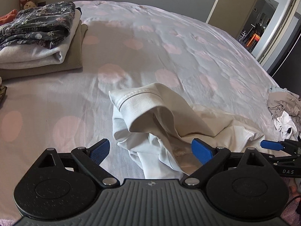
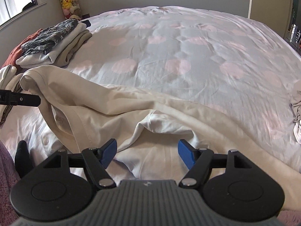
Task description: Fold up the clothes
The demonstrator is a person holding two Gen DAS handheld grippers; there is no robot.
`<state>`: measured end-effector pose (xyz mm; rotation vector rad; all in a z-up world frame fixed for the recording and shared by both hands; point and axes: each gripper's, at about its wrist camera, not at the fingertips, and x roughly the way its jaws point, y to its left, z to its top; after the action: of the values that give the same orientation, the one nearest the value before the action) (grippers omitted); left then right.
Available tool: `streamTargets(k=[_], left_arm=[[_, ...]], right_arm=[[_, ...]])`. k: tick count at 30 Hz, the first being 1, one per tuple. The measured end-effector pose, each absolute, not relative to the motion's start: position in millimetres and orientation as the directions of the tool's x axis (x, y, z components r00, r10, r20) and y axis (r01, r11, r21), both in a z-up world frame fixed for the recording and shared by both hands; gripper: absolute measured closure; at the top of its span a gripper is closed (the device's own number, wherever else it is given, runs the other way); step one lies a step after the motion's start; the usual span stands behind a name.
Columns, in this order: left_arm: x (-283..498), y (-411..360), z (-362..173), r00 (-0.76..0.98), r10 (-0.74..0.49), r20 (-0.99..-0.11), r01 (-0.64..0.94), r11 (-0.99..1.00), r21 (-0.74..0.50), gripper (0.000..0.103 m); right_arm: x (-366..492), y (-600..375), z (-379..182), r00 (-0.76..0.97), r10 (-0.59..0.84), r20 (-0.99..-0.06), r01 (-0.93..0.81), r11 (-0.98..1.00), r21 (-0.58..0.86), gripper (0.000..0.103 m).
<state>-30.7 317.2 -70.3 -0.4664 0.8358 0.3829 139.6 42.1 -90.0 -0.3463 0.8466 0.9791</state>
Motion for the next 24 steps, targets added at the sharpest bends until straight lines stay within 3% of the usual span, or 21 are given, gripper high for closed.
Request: streamTargets(k=[6, 11, 15, 24], left_arm=[[-28, 318, -74, 0.597, 0.143, -0.789, -0.514, 0.824, -0.239, 0.008], [-26, 316, -76, 0.586, 0.150, -0.796, -0.514, 0.828, -0.223, 0.008], [-28, 319, -77, 0.587, 0.145, -0.797, -0.526, 0.816, -0.238, 0.008], [-30, 323, -79, 0.595, 0.137, -0.792, -0.531, 0.806, -0.260, 0.008]], right_arm=[[132, 46, -90, 0.288, 0.586, -0.757, -0.864, 0.500, 0.058, 0.030], [121, 53, -91, 0.294, 0.579, -0.761, -0.894, 0.447, -0.005, 0.042], [115, 60, -86, 0.283, 0.573, -0.769, -0.928, 0.366, -0.069, 0.044], [95, 84, -92, 0.335, 0.502, -0.797, -0.923, 0.007, -0.384, 0.046]])
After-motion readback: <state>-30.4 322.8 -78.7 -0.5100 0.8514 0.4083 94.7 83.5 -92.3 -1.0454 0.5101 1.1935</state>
